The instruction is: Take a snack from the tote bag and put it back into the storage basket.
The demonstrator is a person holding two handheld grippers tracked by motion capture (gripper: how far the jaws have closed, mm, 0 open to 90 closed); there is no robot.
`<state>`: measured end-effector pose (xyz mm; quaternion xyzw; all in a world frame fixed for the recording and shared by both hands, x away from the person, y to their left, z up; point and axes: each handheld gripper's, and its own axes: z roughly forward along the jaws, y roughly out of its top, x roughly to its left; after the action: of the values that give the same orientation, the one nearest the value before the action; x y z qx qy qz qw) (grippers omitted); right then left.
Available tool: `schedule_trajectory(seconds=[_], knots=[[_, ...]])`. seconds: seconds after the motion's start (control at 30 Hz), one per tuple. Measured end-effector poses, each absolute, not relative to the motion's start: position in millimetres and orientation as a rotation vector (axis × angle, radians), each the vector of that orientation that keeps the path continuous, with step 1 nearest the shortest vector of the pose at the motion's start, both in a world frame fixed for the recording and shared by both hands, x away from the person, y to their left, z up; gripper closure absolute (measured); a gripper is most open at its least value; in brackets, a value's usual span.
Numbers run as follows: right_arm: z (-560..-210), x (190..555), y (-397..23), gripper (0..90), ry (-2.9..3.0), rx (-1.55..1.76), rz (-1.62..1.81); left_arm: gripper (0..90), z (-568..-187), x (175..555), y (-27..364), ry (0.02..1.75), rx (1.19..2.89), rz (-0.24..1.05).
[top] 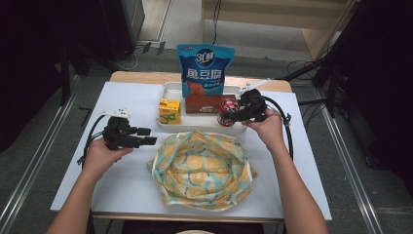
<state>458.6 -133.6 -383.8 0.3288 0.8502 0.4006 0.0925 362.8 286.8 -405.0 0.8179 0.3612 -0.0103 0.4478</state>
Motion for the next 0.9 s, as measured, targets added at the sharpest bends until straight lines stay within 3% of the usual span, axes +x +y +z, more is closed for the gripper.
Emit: schedule_trajectory(seconds=[0.9], knots=[[-402.1,470.9,-132.6,26.3,2.483,1.046,1.147,42.6,-405.8,361.8,287.0,0.897,2.029,-0.023]])
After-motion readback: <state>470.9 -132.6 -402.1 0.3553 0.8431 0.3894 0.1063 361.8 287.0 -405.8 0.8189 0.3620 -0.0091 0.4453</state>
